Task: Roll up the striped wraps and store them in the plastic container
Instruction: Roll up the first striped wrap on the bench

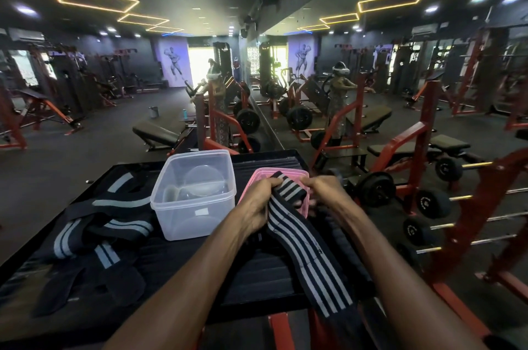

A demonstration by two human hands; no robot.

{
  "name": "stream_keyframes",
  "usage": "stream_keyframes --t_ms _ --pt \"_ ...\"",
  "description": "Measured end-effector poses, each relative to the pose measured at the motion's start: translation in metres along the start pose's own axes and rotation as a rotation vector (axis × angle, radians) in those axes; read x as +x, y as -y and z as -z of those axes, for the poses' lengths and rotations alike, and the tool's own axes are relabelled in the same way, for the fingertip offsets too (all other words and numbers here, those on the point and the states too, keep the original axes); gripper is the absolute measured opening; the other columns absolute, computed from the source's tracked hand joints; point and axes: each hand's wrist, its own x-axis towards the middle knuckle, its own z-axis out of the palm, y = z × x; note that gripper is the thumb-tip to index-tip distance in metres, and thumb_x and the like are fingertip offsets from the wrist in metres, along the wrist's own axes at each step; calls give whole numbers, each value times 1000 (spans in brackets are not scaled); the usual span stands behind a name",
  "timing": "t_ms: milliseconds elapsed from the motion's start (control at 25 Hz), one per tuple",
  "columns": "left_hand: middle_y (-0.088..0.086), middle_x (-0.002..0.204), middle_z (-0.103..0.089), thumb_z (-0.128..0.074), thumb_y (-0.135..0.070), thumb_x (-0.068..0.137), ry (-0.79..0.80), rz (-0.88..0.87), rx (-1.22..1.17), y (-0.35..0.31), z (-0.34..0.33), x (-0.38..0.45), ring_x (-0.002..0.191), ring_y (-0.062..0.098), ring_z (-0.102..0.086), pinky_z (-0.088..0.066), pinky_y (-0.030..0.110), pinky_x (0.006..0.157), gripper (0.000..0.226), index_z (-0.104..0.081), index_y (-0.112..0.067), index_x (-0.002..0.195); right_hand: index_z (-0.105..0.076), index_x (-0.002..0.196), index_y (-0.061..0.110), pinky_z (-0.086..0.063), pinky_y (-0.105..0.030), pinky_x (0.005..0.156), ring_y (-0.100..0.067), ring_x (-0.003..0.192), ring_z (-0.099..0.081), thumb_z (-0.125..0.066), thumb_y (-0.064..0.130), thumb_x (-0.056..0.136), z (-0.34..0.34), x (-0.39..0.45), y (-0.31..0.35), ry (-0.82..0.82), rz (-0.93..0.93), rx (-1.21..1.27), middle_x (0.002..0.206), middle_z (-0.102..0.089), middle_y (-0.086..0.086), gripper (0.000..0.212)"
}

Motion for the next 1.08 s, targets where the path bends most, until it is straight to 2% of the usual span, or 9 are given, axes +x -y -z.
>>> stream_keyframes --t_ms 120,280,400,520,600,720,800,960,1080 --pt "27 96 -72 -41 -12 101 137 48 -100 0 -3 -5 75 38 -72 -58 48 79 32 -61 9 116 -65 86 10 -50 -26 44 -19 45 -57 -59 33 96 2 -9 3 215 -209 195 58 -59 -6 26" --pt "34 103 -65 -30 6 96 251 49 -120 2 -1 -9 83 48 -68 -54 58 83 40 -52 5 129 -71 97 -3 -54 -26 47 -17 55 -68 -65 -3 87 -2 -5 13 43 -5 412 75 -71 -14 11" --pt "33 101 -65 -29 7 92 260 152 -3 6 10 -6 83 47 -70 -55 59 80 39 -52 9 123 -73 97 0 -57 -28 61 -19 67 -69 -72 -4 82 -3 3 16 -8 94 298 81 -73 -12 15" --pt "19 84 -70 -38 0 94 207 202 236 7 16 -6 73 32 -72 -61 54 66 19 -55 1 105 -74 92 6 -54 -25 57 -16 66 -68 -74 -4 81 -7 2 14 23 148 162 78 -73 -7 15" --pt "16 87 -71 -43 -1 97 187 177 356 7 19 -8 73 27 -73 -62 47 57 16 -56 -4 106 -73 87 9 -54 -25 58 -17 67 -66 -73 -4 82 -11 2 11 27 188 86 82 -72 -11 14" --pt "18 108 -67 -47 12 93 197 105 387 8 25 -7 88 27 -71 -62 40 58 38 -56 -8 124 -72 86 10 -53 -25 59 -16 68 -64 -74 -3 82 -14 8 10 -38 230 1 89 -71 -15 14" --pt "14 109 -67 -47 18 90 181 50 442 7 29 -7 88 24 -69 -59 31 57 50 -54 -11 130 -72 91 6 -50 -21 54 -13 65 -64 -74 -4 80 -14 8 15 -106 184 -10 90 -70 -14 15" --pt "18 101 -70 -49 3 97 22 -68 725 4 25 -5 82 30 -71 -62 46 76 26 -53 -8 120 -63 78 2 -50 -21 40 -13 44 -60 -63 -10 82 -13 -1 41 -25 -78 432 70 -61 -11 13" --pt "17 81 -70 -43 -9 103 -51 -85 596 7 13 -6 67 30 -71 -61 52 72 12 -54 -8 97 -48 72 8 -41 -17 34 -9 36 -45 -54 -6 87 -11 -5 61 106 -175 765 64 -43 -4 22"
